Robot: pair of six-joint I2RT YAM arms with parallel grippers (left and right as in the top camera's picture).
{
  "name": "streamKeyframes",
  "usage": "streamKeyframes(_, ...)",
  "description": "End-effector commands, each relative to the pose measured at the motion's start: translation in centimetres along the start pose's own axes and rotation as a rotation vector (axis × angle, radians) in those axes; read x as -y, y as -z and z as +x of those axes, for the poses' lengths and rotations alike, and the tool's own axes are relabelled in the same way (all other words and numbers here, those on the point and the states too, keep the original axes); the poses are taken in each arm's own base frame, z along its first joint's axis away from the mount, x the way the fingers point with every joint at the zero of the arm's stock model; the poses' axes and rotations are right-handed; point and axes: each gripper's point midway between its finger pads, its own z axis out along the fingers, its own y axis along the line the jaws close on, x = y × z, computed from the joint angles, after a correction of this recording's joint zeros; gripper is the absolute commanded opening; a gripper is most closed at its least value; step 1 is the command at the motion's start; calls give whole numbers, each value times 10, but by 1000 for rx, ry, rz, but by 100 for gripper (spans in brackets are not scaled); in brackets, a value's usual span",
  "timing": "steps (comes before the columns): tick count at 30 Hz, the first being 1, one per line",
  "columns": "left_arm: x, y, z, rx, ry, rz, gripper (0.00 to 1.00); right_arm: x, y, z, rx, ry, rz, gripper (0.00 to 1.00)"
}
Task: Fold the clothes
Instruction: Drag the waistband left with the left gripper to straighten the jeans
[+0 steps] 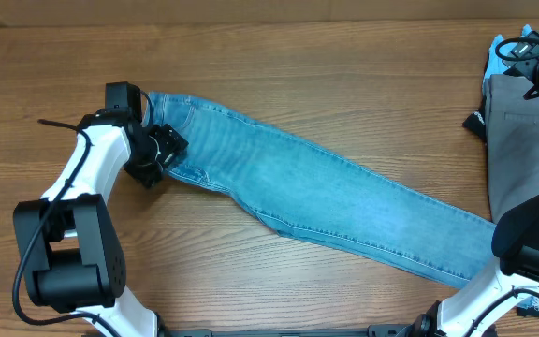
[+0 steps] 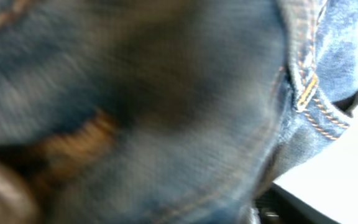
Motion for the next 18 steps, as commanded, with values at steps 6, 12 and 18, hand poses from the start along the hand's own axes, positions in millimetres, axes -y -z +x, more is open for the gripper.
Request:
streamKeyframes(6, -19, -3, -52, 139, 49, 8, 34, 1, 8, -3, 15, -8, -4, 100)
streamKeyframes(12, -58, 14, -105, 263, 173, 12, 8, 1, 8, -3, 15, -8, -4, 100)
streamKeyframes(18, -125, 39, -151, 388, 335, -46, 4, 1, 8, -3, 15, -8, -4, 100)
